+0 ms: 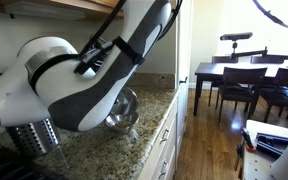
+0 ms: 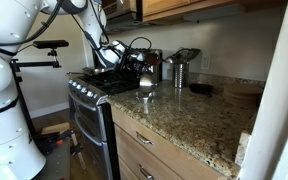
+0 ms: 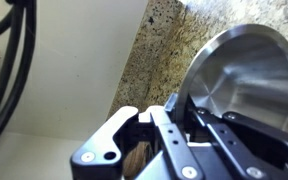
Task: Pour the contents in the bowl on the right into the bowl on the left
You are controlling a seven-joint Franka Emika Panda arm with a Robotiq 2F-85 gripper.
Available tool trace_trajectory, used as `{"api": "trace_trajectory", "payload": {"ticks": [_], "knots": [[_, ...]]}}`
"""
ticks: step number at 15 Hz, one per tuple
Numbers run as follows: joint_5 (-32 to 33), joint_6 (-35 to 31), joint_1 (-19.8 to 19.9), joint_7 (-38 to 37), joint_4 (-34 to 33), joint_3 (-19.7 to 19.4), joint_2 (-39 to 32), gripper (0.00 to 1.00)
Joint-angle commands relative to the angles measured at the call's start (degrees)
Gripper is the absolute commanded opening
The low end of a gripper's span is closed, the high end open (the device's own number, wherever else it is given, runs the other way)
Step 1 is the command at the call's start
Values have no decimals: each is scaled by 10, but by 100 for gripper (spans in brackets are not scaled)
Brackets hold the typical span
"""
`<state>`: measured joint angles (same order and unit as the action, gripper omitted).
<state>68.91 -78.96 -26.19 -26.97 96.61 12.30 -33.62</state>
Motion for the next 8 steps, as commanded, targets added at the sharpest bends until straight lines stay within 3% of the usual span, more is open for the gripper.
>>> {"api": "trace_trajectory", "payload": {"ticks": [1, 8], "knots": [[-13, -6, 20, -8, 21, 5, 32, 6], [-45, -21, 47, -24, 39, 5, 64, 6]]}}
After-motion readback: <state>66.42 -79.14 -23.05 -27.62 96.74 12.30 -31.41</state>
